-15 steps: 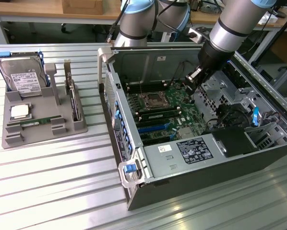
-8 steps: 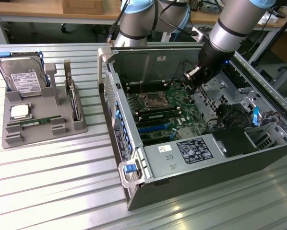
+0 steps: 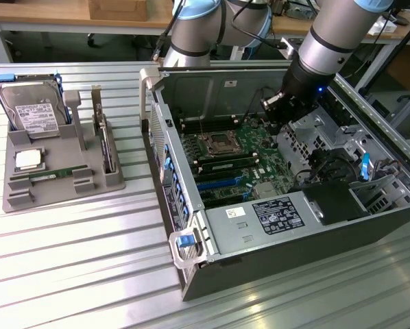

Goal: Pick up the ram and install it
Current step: 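Press down the ram until it locks into place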

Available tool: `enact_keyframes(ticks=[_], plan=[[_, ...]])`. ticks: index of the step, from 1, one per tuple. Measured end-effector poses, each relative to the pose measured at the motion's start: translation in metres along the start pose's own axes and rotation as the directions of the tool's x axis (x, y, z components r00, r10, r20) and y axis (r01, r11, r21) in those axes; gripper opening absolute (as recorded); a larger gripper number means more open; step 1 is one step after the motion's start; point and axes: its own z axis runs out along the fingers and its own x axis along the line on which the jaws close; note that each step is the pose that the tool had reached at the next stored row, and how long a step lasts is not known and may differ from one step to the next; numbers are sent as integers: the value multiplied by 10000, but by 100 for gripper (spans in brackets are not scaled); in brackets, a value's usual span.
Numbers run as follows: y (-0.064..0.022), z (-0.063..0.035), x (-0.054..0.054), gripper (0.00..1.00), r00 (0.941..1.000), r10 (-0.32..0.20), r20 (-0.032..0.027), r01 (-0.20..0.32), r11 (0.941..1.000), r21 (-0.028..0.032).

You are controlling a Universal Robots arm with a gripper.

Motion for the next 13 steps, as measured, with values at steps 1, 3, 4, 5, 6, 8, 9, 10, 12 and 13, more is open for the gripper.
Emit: enact_keyframes(ticks=[1, 3, 4, 5, 6, 8, 9, 10, 12, 13], plan=[[0, 0, 0, 11, 9997, 224, 22, -224, 9997, 0], [0, 1, 0, 11, 9972, 747, 71, -747, 9972, -1], [0, 2, 0, 11, 9941, 1078, 103, -1078, 9942, -3], [0, 2, 0, 11, 9910, 1333, 128, -1333, 9911, -4], [0, 3, 0, 11, 9870, 1602, 153, -1602, 9871, -6], [0, 4, 0, 11, 9784, 2059, 197, -2059, 9786, -12], [0, 5, 0, 11, 9716, 2357, 226, -2357, 9718, -16], [0, 6, 0, 11, 9624, 2703, 260, -2703, 9628, -22], [0, 7, 0, 11, 9457, 3235, 311, -3235, 9462, -34], [-1, 7, 0, 11, 9373, 3470, 334, -3471, 9378, -42]])
